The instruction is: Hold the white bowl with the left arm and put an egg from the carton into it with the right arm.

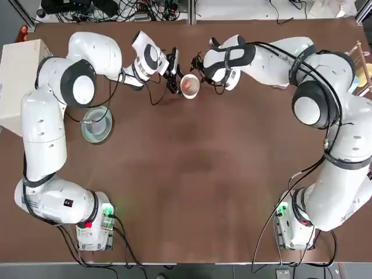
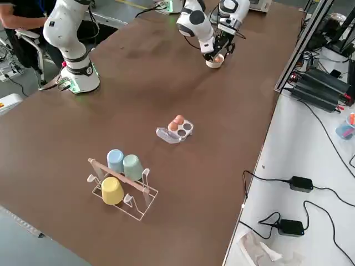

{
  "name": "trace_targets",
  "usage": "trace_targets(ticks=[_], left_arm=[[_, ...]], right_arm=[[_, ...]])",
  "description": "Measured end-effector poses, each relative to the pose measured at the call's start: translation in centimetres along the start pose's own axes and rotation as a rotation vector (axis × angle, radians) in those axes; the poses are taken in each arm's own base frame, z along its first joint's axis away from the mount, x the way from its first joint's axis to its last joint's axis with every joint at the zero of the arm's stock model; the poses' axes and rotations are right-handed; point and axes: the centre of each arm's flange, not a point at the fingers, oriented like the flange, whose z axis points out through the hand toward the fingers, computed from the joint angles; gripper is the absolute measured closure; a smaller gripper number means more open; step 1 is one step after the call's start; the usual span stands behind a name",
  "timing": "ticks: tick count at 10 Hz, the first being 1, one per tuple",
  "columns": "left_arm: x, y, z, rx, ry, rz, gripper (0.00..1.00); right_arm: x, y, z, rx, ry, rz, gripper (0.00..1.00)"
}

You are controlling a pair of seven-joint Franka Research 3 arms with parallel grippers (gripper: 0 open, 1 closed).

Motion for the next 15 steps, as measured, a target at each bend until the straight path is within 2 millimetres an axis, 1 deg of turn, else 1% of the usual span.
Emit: trace_targets(ticks=[1, 2, 3, 4, 5, 6, 7, 8, 9, 10, 12, 13, 14, 15], left_arm=[[-0.2, -0.1, -0.2, 0.003, 0.001, -0.003, 0.0], [-0.5, -0.4, -0.5, 0.009, 0.001, -0.008, 0.0], [-0.8, -0.5, -0.9, 0.013, 0.001, -0.01, 0.0], [-1.1, -0.5, -1.3, 0.015, 0.0, -0.011, 0.0], [-1.4, -0.4, -1.9, 0.013, -0.002, -0.011, 0.0], [-1.5, -0.4, -3.2, -0.011, 0.012, -0.009, 0.0], [-1.5, -0.8, -5.5, -0.04, 0.032, -0.003, 0.0], [-1.8, -1.4, -8.6, -0.046, 0.031, 0.013, 0.0], [-2.6, -2.1, -12.0, -0.045, 0.005, 0.036, 0.0], [-3.7, -2.7, -15.6, -0.037, -0.043, 0.043, 0.0], [-5.5, -2.9, -22.8, -0.035, -0.153, -0.001, 0.0], [-6.2, -2.9, -26.0, -0.014, -0.2, -0.024, 0.0], [-6.7, -3.0, -29.3, 0.025, -0.256, -0.042, 0.0], [-7.0, -2.9, -32.4, 0.069, -0.32, -0.075, 0.0]], right_arm=[[0.9, 0.7, -0.3, -0.004, 0.006, 0.014, 0.09], [2.2, 1.9, -0.6, -0.016, 0.007, 0.032, 0.09], [3.9, 3.4, -1.3, -0.028, 0.0, 0.044, 0.09], [6.4, 4.7, -3.2, -0.031, -0.021, 0.039, 0.09], [9.5, 6.0, -6.4, -0.021, -0.049, 0.022, 0.08], [12.4, 7.3, -10.2, -0.023, -0.073, -0.035, 0.07], [14.8, 9.3, -13.7, -0.071, -0.094, -0.123, 0.07], [16.8, 11.6, -16.8, -0.166, -0.126, -0.212, 0.05], [18.5, 13.6, -19.8, -0.266, -0.154, -0.279, 0.01], [19.6, 14.6, -22.3, -0.346, -0.169, -0.334, 0.0], [20.9, 14.5, -26.9, -0.485, -0.194, -0.419, 0.0], [21.8, 14.4, -30.3, -0.548, -0.204, -0.431, 0.0], [22.7, 14.2, -34.6, -0.598, -0.202, -0.418, 0.0], [23.0, 13.9, -38.7, -0.627, -0.203, -0.394, 0.0]])
